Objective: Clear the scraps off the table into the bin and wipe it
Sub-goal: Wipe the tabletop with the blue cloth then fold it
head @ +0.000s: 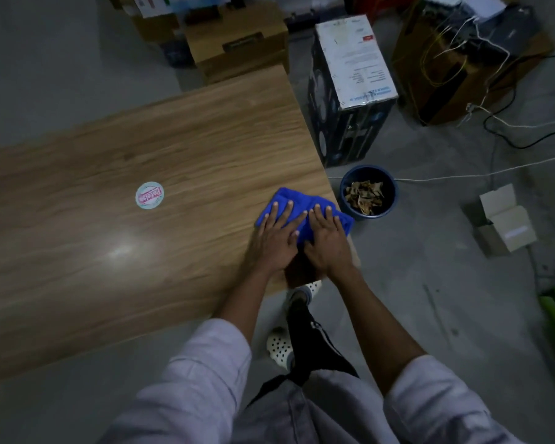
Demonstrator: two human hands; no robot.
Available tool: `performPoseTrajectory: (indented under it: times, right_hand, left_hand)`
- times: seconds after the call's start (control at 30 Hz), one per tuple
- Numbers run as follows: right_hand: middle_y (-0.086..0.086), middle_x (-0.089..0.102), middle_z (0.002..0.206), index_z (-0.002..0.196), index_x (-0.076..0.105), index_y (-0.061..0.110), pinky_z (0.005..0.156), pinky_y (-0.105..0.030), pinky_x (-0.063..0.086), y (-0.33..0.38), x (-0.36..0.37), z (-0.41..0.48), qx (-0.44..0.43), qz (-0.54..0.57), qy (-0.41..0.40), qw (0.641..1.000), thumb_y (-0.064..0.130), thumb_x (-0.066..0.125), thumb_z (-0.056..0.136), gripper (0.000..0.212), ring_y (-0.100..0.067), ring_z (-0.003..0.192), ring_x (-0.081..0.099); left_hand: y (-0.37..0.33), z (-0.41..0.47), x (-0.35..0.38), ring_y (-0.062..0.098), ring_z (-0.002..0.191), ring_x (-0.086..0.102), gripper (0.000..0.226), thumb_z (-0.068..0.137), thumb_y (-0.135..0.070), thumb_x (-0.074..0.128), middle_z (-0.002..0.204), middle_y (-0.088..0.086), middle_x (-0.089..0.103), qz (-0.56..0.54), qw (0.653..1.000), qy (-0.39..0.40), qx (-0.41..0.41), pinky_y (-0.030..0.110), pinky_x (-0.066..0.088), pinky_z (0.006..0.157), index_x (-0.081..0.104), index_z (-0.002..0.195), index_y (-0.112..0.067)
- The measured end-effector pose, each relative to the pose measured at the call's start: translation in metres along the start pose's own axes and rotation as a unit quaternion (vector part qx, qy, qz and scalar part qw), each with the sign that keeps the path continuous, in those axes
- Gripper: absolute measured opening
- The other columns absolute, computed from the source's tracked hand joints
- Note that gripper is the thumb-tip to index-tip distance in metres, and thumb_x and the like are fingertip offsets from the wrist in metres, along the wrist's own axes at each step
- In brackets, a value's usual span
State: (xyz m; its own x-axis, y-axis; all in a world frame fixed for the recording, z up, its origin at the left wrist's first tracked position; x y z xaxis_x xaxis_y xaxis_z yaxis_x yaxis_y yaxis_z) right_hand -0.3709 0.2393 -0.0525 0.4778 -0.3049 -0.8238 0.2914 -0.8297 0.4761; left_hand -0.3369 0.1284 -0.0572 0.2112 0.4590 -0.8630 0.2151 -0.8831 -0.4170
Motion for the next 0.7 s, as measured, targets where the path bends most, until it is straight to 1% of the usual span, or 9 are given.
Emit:
performPoseTrajectory:
  times: [0.1, 0.17, 0.23, 0.3, 0.37, 0.47, 0.57, 0.63, 0.7]
  right_hand:
    - [-0.011, 0.015, 0.169, 0.16, 0.022, 0.009, 0.127, -0.047, 0.001, 0.022, -0.012, 0.01, -0.056, -0.009, -0.071, 0.996, 0.041, 0.031, 0.094, 0.074, -0.029, 0.157, 0.003]
    - [0.0, 0.01, 0.17, 0.162, 0.017, 0.021, 0.127, -0.05, 0.003, 0.027, 0.001, 0.004, -0.072, 0.026, -0.059, 0.995, 0.042, 0.029, 0.102, 0.065, -0.022, 0.158, -0.003]
    - [0.006, 0.007, 0.171, 0.162, 0.014, 0.031, 0.126, -0.052, 0.006, 0.021, 0.014, -0.01, -0.071, 0.014, -0.048, 0.996, 0.046, 0.033, 0.106, 0.061, -0.021, 0.158, -0.005]
    - [0.004, 0.009, 0.171, 0.162, 0.017, 0.032, 0.125, -0.053, 0.012, 0.011, 0.019, -0.022, -0.082, -0.059, -0.046, 0.994, 0.052, 0.038, 0.105, 0.064, -0.025, 0.158, 0.0]
    - [0.002, 0.013, 0.17, 0.161, 0.024, 0.032, 0.122, -0.054, 0.021, 0.002, 0.019, -0.03, -0.07, -0.099, -0.045, 0.992, 0.057, 0.042, 0.103, 0.065, -0.027, 0.157, 0.007]
    - [0.003, 0.017, 0.169, 0.158, 0.032, 0.035, 0.122, -0.049, 0.02, -0.004, 0.0, -0.019, -0.027, -0.105, -0.061, 0.992, 0.066, 0.044, 0.099, 0.068, -0.024, 0.156, 0.015]
    - [0.003, 0.008, 0.171, 0.161, 0.02, 0.038, 0.125, -0.051, 0.01, 0.016, 0.0, 0.018, -0.088, -0.138, -0.03, 0.986, 0.069, 0.035, 0.099, 0.07, -0.023, 0.158, 0.0]
    - [0.002, 0.005, 0.171, 0.162, 0.016, 0.035, 0.124, -0.055, 0.013, 0.026, 0.009, 0.034, -0.123, -0.156, -0.004, 0.98, 0.066, 0.029, 0.102, 0.068, -0.025, 0.158, -0.005]
    - [0.001, 0.006, 0.171, 0.162, 0.016, 0.032, 0.124, -0.056, 0.012, 0.025, 0.013, 0.034, -0.125, -0.155, -0.001, 0.98, 0.062, 0.03, 0.103, 0.067, -0.027, 0.157, -0.005]
  left_hand:
    - [-0.003, 0.016, -0.007, 0.024, 0.157, -0.001, 0.057, 0.092, -0.013, 0.046, 0.167, 0.001, 0.021, -0.046, 0.996, 0.031, 0.065, 0.043, 0.0, 0.126, 0.048, 0.148, -0.017]
    - [-0.006, 0.011, -0.015, 0.031, 0.154, 0.02, 0.057, 0.08, -0.015, 0.043, 0.156, 0.013, 0.044, -0.107, 0.987, 0.017, 0.116, 0.043, 0.009, 0.126, 0.062, 0.133, -0.004]
    - [0.002, -0.003, -0.028, 0.035, 0.142, 0.044, 0.053, 0.076, -0.017, 0.043, 0.136, 0.017, 0.063, -0.138, 0.979, -0.079, 0.128, 0.039, 0.021, 0.123, 0.073, 0.117, -0.003]
    - [0.019, -0.02, -0.047, 0.032, 0.131, 0.057, 0.042, 0.078, -0.013, 0.045, 0.121, 0.01, 0.073, -0.152, 0.961, -0.217, 0.083, 0.036, 0.029, 0.117, 0.078, 0.103, -0.008]
    - [0.03, -0.028, -0.056, 0.026, 0.134, 0.054, 0.037, 0.087, -0.011, 0.044, 0.124, 0.004, 0.071, -0.149, 0.945, -0.288, 0.029, 0.039, 0.032, 0.115, 0.076, 0.105, -0.011]
    - [0.038, -0.01, -0.052, 0.024, 0.143, 0.044, 0.033, 0.098, -0.017, 0.046, 0.137, 0.003, 0.064, -0.134, 0.946, -0.296, -0.008, 0.048, 0.03, 0.117, 0.073, 0.117, -0.012]
    - [0.051, 0.019, -0.05, 0.024, 0.149, 0.034, 0.036, 0.1, -0.021, 0.049, 0.149, 0.004, 0.054, -0.116, 0.951, -0.281, -0.052, 0.053, 0.024, 0.121, 0.066, 0.131, -0.011]
    - [0.053, 0.036, -0.053, 0.023, 0.15, 0.033, 0.039, 0.102, -0.022, 0.047, 0.152, 0.005, 0.051, -0.109, 0.954, -0.274, -0.058, 0.051, 0.02, 0.123, 0.063, 0.135, -0.012]
    - [0.055, 0.05, -0.055, 0.024, 0.15, 0.032, 0.039, 0.101, -0.02, 0.046, 0.153, 0.005, 0.049, -0.097, 0.957, -0.267, -0.056, 0.05, 0.019, 0.123, 0.062, 0.136, -0.014]
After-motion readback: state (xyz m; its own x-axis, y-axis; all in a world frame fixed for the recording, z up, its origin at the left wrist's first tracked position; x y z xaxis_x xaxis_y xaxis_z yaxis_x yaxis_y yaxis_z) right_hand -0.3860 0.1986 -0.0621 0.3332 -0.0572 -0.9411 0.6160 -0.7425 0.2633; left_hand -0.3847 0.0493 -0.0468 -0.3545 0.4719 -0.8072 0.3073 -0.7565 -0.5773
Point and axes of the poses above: each hand's wrist, its own z-axis towards the middle knuckle, its own x-axis out of the palm, y = z × x, the point moved 9 cm from there along z, towards the middle knuckle
